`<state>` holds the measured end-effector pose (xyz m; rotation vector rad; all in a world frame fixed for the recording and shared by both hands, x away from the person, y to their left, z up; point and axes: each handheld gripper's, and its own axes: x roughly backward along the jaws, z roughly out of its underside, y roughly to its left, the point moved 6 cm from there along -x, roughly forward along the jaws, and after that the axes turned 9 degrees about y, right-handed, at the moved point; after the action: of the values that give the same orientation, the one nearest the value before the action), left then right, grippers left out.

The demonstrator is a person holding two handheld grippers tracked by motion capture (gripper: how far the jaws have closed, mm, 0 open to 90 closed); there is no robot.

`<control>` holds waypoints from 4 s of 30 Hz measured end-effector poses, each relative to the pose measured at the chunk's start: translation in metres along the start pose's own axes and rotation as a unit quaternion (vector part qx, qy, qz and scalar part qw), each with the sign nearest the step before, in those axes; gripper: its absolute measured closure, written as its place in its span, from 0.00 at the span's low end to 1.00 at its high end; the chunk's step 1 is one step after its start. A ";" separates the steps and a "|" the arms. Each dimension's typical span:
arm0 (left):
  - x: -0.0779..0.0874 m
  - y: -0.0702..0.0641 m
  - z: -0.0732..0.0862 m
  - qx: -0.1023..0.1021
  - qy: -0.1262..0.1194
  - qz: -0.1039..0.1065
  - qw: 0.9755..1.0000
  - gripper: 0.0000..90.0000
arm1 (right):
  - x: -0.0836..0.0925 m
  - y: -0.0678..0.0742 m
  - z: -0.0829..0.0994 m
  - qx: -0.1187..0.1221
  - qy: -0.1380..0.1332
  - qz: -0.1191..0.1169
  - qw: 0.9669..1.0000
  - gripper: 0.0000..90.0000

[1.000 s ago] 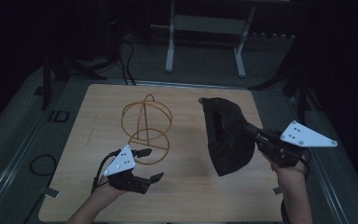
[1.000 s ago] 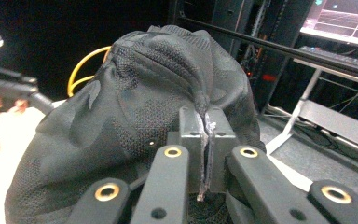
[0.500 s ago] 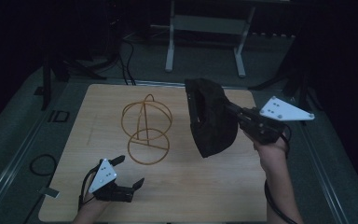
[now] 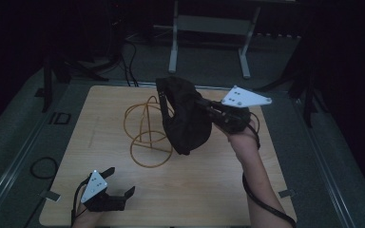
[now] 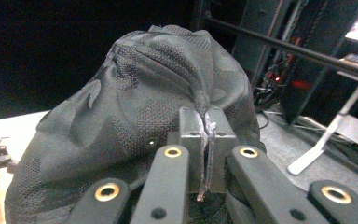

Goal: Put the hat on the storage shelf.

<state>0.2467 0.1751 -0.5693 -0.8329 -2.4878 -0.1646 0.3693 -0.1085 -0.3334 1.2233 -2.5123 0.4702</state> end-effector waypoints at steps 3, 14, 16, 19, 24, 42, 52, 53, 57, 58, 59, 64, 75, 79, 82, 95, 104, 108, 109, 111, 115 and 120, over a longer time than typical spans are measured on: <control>0.001 0.001 -0.001 0.002 -0.008 -0.006 1.000 0.01 | -0.016 0.008 -0.001 0.005 0.009 -0.013 1.000 0.98; 0.002 0.009 0.003 0.006 -0.008 -0.019 1.000 0.01 | -0.053 0.030 -0.008 0.014 0.024 -0.047 0.999 0.98; 0.002 0.008 0.003 0.007 -0.009 -0.017 1.000 0.01 | -0.060 0.032 -0.010 0.011 0.027 -0.053 0.998 0.98; 0.001 0.007 0.003 0.005 -0.007 -0.016 1.000 0.01 | -0.070 0.036 -0.012 0.008 0.031 -0.060 0.998 0.98; 0.001 0.007 0.004 0.006 -0.008 -0.014 1.000 0.01 | -0.088 0.038 -0.014 0.005 0.042 -0.062 0.997 0.98; 0.001 0.008 0.004 0.016 -0.009 -0.005 1.000 0.01 | -0.109 0.047 -0.007 -0.008 0.057 -0.067 0.996 0.70; 0.000 0.007 0.004 0.015 -0.007 -0.005 1.000 0.01 | -0.100 0.046 -0.008 -0.009 0.054 -0.072 0.996 0.50; 0.000 0.006 0.004 0.015 -0.008 -0.005 1.000 0.01 | -0.098 0.045 -0.007 -0.008 0.054 -0.071 0.996 0.47; -0.001 0.005 0.004 0.013 -0.005 -0.004 1.000 0.01 | -0.092 0.043 -0.003 -0.012 0.054 -0.074 0.996 0.38; -0.001 0.005 0.005 0.013 -0.005 -0.003 1.000 0.01 | -0.091 0.042 -0.002 -0.016 0.055 -0.075 0.996 0.36; -0.002 0.005 0.005 0.013 -0.004 -0.003 1.000 0.01 | -0.089 0.041 0.000 -0.023 0.056 -0.081 0.995 0.34; -0.003 0.005 0.005 0.011 -0.003 -0.003 1.000 0.01 | -0.080 0.035 0.008 -0.039 0.056 -0.094 0.993 0.22; -0.003 0.003 0.005 0.012 -0.003 -0.001 1.000 0.01 | -0.065 0.022 0.042 -0.021 0.076 -0.073 0.994 0.16; -0.003 0.003 0.006 0.012 -0.003 0.000 1.000 0.01 | -0.059 0.020 0.054 -0.021 0.076 -0.075 0.994 0.16; -0.004 0.002 0.006 0.014 -0.003 0.001 1.000 0.01 | -0.055 0.020 0.060 -0.023 0.074 -0.073 0.994 0.16; -0.005 0.003 0.006 0.010 0.000 -0.001 1.000 0.01 | -0.045 0.024 0.101 -0.027 0.076 -0.072 0.994 0.16; -0.005 0.003 0.007 0.009 0.002 -0.001 1.000 0.01 | -0.039 0.028 0.139 -0.033 0.090 -0.077 0.992 0.16; -0.005 0.002 0.006 0.010 0.002 0.000 1.000 0.01 | -0.036 0.029 0.153 -0.041 0.089 -0.076 0.992 0.16; -0.005 0.002 0.006 0.011 0.001 0.000 1.000 0.01 | -0.035 0.028 0.156 -0.040 0.087 -0.076 0.993 0.16; -0.005 0.002 0.006 0.010 0.002 0.000 1.000 0.01 | -0.034 0.029 0.162 -0.035 0.083 -0.076 0.993 0.16; -0.005 0.002 0.006 0.010 0.002 0.000 1.000 0.01 | -0.032 0.031 0.176 -0.037 0.088 -0.075 0.993 0.16; -0.005 0.002 0.006 0.009 0.002 0.000 1.000 0.01 | -0.031 0.033 0.196 -0.049 0.102 -0.074 0.991 0.16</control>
<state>0.2487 0.1758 -0.5775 -0.8247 -2.4819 -0.1422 0.3366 -0.1494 -0.5271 1.2469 -2.2290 0.4084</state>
